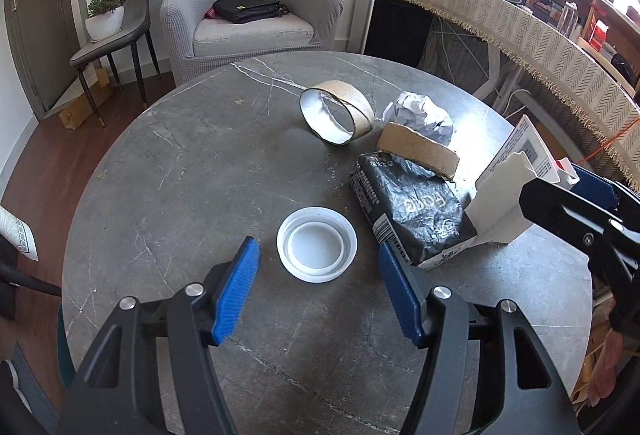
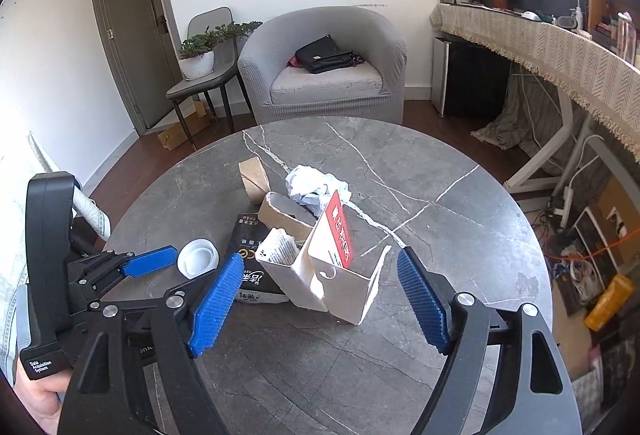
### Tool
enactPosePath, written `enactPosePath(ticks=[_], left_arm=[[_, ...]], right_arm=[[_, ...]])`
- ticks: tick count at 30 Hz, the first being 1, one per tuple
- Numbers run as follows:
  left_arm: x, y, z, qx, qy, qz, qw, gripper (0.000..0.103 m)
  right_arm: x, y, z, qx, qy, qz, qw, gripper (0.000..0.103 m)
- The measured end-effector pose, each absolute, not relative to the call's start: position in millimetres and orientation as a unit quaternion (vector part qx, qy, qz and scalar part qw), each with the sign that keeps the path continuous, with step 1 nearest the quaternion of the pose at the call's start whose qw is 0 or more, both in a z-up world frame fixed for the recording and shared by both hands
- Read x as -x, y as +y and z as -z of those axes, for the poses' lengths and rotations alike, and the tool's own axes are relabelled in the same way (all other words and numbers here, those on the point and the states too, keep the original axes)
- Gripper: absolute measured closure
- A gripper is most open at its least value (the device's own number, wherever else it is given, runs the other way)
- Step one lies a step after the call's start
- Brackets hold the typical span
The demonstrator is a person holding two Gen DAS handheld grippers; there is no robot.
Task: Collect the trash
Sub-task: 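Grasp the white plastic lid with the left gripper while the right gripper grasps the torn white cardboard box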
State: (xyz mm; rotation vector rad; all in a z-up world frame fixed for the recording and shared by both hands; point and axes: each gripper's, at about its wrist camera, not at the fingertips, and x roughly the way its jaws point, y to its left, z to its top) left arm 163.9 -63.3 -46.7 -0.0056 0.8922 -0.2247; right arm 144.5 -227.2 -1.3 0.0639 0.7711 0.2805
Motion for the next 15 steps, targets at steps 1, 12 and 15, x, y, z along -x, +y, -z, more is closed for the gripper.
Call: enactPosePath(ticks=[1, 12, 15], left_arm=[[-165.3, -64.1, 46.3, 0.003, 0.431, 0.108, 0.896, 0.038], [-171.1, -62.0, 43.9, -0.003, 0.428, 0.102, 0.898, 0.061], [-169.9, -57.7, 43.6, 0.004, 0.427, 0.106, 0.898, 0.061]], right_arm=[[-145.3, -226.7, 2.2, -0.032, 0.375, -0.135, 0.917, 0.023], [-156.6, -219.4, 16.0, -0.054, 0.39, -0.109, 0.913, 0.023], [-159.0, -220.6, 14.5, -0.059, 0.387, -0.102, 0.915, 0.023]])
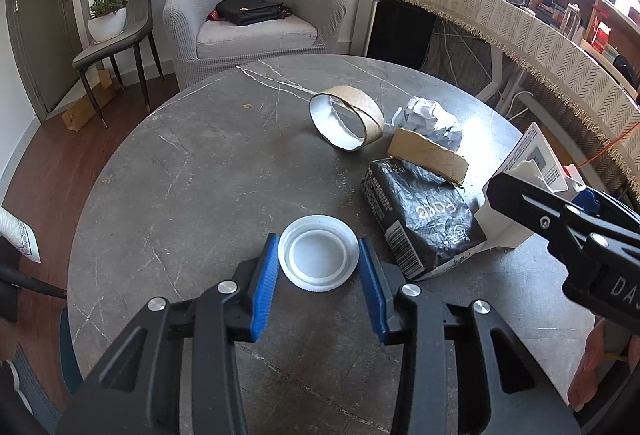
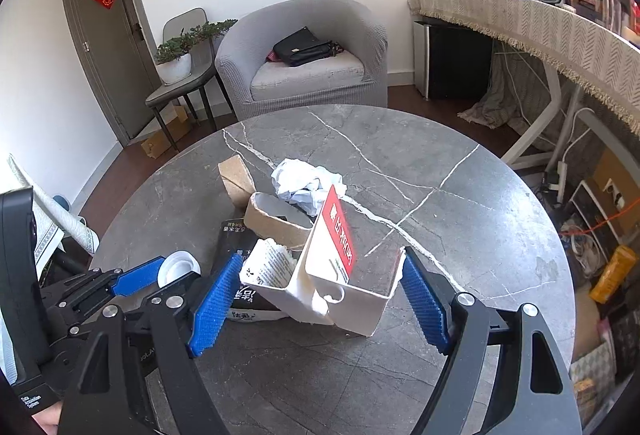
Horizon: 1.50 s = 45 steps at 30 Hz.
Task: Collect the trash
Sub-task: 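Grasp the white plastic lid with the left gripper while the right gripper grasps the torn white cardboard box, then carry the lid and cardboard box over the green trash bin with both grippers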
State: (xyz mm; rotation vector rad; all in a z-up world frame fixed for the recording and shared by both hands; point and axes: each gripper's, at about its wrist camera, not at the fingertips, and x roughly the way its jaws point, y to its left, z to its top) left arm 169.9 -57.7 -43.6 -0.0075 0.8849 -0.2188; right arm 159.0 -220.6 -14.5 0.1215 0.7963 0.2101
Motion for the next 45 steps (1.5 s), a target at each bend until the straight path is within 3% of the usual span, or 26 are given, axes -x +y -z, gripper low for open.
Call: enactPosePath(ticks=[7, 8, 10, 13, 24, 45], left_arm=[[-157.7, -44.7, 41.6, 0.017, 0.429, 0.108, 0.897, 0.061], [-155.5, -42.1, 40.1, 0.016, 0.426, 0.107, 0.898, 0.061], [-150.1, -37.5, 36.1, 0.01, 0.416, 0.102, 0.903, 0.061], [-144.1, -28.9, 30.7, 0.016, 0.41, 0.101, 0.907, 0.061], [-125.9, 10.3, 16.7, 0.053, 0.394, 0.081, 0.914, 0.061], [-85.5, 140.3, 2.3, 0.082, 0.376, -0.038, 0.922, 0.061]], right_arm=[[-160.9, -219.5, 16.5, -0.062, 0.387, -0.1, 0.915, 0.023], [-161.2, -217.6, 15.8, -0.06, 0.385, -0.103, 0.915, 0.026], [-161.9, -214.0, 14.9, -0.05, 0.384, -0.103, 0.916, 0.044], [-160.7, -211.2, 13.1, -0.037, 0.379, -0.098, 0.92, 0.05], [-135.2, -205.3, -28.3, -0.01, 0.313, -0.102, 0.944, 0.051], [-114.4, -71.5, -32.7, 0.0, 0.318, -0.288, 0.903, 0.051]])
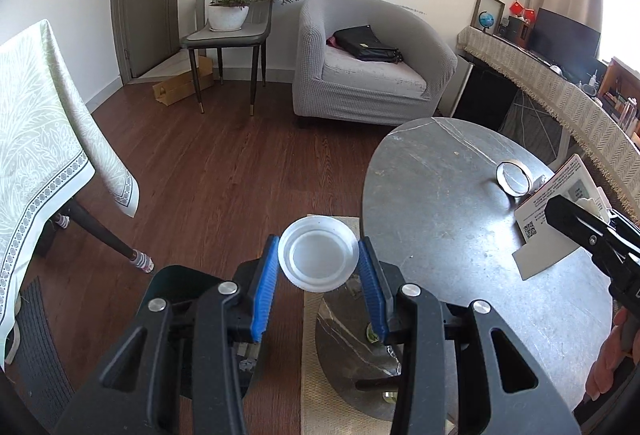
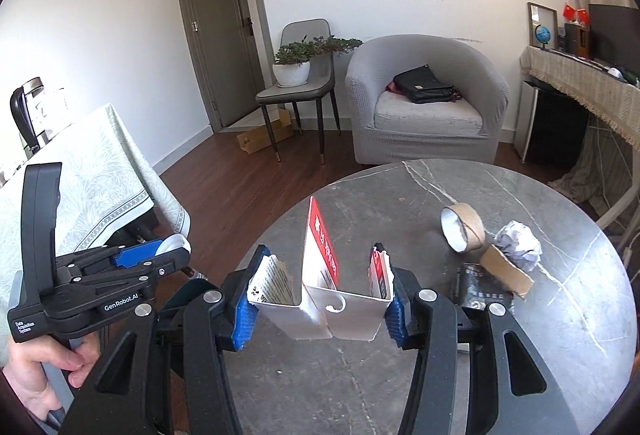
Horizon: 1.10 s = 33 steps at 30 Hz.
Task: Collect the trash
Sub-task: 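Carry the lid and cardboard box over the green trash bin with both grippers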
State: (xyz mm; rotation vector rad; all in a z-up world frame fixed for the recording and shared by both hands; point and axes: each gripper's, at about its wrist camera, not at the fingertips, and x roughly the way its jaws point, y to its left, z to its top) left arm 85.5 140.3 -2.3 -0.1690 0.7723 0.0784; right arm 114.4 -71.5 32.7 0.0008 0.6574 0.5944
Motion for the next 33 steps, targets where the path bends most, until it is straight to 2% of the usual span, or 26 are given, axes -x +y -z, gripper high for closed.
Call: enactPosePath(ticks=[13, 33], left_arm=[[-71.9, 210.5, 28.2, 0.117, 0.391, -0.079, 0.909, 0.061], [-45.7, 311.0, 115.8, 0.208, 0.463, -0.121, 0.853, 0.061]], right_arm=[[-100.6, 7.4, -26.8, 0.004, 0.328, -0.369, 0.87, 0.051], [-85.0, 120.6, 21.2, 0.072, 0.368, -0.423, 0.825, 0.051]])
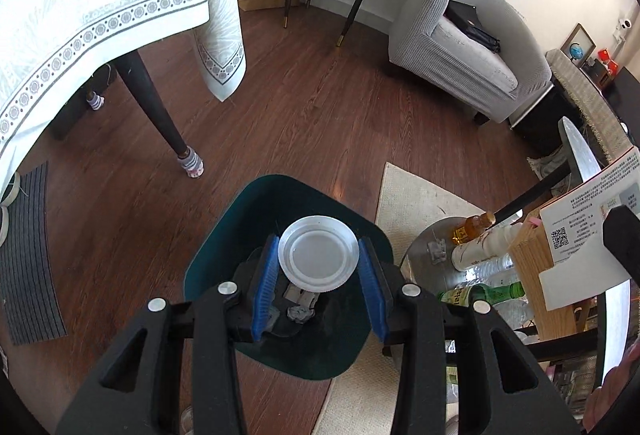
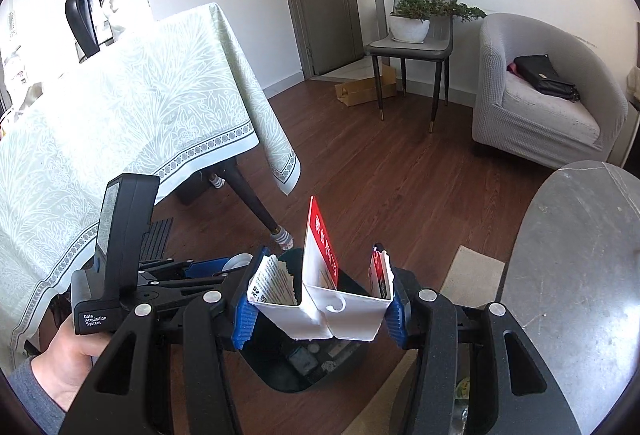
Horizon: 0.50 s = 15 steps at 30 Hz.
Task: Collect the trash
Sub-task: 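Carry the lid and cardboard box over the green trash bin with both grippers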
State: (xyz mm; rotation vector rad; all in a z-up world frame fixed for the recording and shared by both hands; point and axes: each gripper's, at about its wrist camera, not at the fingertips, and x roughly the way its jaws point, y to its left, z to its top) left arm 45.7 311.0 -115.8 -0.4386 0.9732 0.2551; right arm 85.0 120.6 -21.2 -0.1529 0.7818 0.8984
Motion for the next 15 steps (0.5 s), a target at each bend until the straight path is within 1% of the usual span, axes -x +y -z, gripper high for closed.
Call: enactPosePath(ticks=[10, 12, 13, 15], left_arm=[[-44.9, 324.2, 152.6, 0.213, 0.517, -0.117, 0.821, 0.061], [-43.9, 327.1, 158.1, 0.214, 0.523, -0.12, 0.816, 0.055], [-43.6, 328.6, 160.6, 0.212, 0.526, -0.121, 0.815, 0.05], [-42.1, 330.8, 163.4, 0.208, 0.53, -0.126, 0.813, 0.049]], right_arm=[[-87.9, 143.8, 49.6, 0.105, 0.397, -0.413, 0.813, 0.051], [-89.1, 148.2, 53.3, 0.107, 0.403, -0.415, 0.809, 0.051], [-90.1, 149.7, 55.9, 0.104, 0.408, -0.417, 0.806, 0.051], [-92.3, 153.4, 61.6, 0.098, 0.419, -0.419, 0.799, 0.051]])
